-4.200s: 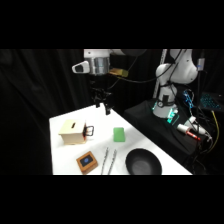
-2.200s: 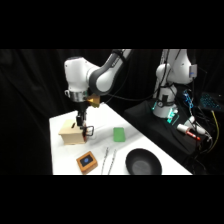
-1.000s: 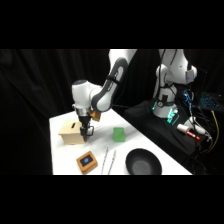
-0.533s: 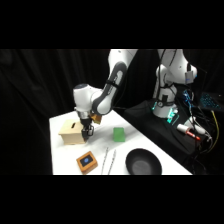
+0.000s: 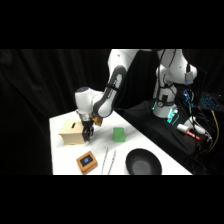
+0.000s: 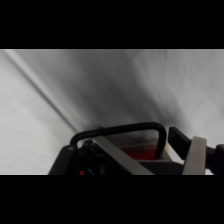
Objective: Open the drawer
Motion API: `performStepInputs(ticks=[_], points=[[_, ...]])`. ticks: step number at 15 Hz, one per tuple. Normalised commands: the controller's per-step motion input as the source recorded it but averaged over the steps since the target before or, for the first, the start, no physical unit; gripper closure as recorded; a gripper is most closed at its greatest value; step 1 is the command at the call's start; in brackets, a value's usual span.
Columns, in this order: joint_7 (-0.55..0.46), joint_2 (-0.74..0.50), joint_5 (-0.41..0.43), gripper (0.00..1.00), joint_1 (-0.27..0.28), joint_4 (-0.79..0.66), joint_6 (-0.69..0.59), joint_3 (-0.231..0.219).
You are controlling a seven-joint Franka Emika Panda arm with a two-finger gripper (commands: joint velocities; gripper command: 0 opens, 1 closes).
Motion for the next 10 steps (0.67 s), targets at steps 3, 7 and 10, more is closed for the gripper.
performStepInputs(ticks=[3,7,10], points=[[-0.05,-0.26,0.106,0.0,0.043,-0.32,0.14,0.017],[-0.06,-0.32,0.104,0.0,0.055,-0.42,0.16,0.027],[-0.06,-0.35,0.101,0.0,0.054,-0.46,0.19,0.026]])
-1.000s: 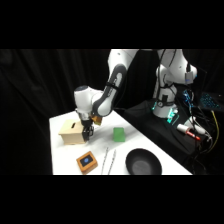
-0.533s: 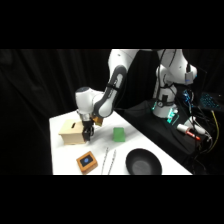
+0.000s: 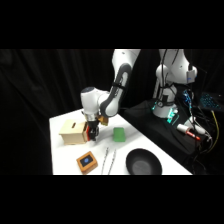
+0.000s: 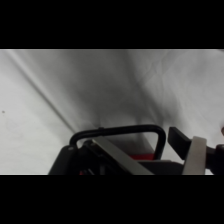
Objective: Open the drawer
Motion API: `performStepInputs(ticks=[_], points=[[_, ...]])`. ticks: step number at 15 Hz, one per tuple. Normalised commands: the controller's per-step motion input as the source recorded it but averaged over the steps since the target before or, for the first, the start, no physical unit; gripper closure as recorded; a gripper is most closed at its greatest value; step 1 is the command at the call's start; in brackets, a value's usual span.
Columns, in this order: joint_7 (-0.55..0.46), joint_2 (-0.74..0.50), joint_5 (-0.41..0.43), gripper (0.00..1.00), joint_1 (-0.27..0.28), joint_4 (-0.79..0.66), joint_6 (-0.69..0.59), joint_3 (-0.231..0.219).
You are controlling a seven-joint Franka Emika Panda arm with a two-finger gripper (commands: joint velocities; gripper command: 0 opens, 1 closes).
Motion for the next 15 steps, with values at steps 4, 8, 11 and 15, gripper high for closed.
performStepInputs(ticks=[4,8,11,15], points=[[-0.08,-0.34,0.133,0.0,0.015,-0.46,0.19,0.045],[-0.12,-0.29,0.168,0.0,-0.021,-0.37,0.15,0.069],[-0.16,-0.29,0.152,0.0,-0.033,-0.28,0.07,0.069],[-0.16,-0.27,0.068,0.0,0.004,-0.15,0.04,0.016]])
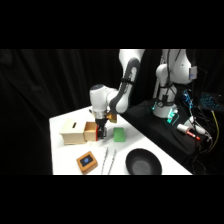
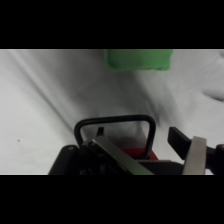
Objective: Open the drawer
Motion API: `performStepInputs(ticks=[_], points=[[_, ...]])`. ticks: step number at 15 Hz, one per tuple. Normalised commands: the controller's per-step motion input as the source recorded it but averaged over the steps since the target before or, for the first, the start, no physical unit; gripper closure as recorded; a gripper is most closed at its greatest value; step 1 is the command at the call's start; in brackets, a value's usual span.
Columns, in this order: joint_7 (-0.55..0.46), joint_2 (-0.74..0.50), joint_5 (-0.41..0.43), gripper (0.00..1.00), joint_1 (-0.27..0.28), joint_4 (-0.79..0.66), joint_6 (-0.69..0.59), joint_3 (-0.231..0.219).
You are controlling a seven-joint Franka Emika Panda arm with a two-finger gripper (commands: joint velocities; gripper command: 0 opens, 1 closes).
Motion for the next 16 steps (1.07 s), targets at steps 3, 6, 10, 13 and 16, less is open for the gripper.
performStepInputs(ticks=[3,6,10,13,16], points=[[-0.15,-0.27,-0.004,0.0,0.026,-0.05,-0.12,-0.021],[-0.12,-0.41,-0.103,0.0,0.057,-0.07,-0.41,-0.073],[-0.12,-0.57,-0.149,0.0,0.045,-0.08,-0.58,-0.037],[-0.09,-0.56,-0.191,0.0,0.046,-0.02,-0.58,0.013],[-0.11,-0.36,-0.099,0.0,0.011,0.11,-0.54,0.068]])
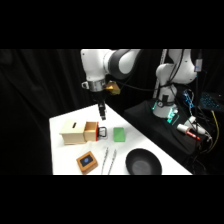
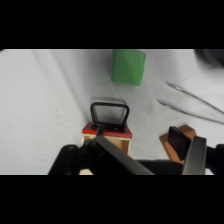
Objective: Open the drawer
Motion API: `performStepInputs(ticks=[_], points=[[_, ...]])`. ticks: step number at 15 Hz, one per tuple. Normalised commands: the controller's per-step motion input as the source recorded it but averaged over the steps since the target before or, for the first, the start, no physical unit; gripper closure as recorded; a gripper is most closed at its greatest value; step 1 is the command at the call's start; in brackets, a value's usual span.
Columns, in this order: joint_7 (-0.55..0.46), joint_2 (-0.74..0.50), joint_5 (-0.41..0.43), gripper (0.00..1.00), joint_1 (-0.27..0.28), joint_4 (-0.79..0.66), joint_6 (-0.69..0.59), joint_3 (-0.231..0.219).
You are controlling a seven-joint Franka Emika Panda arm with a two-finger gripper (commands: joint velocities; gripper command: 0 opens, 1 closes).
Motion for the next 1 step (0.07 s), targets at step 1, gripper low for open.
performStepInputs(ticks=[1], points=[[-0.19,-0.21,0.036,0.0,-0.012,0.18,-0.47,0.087]])
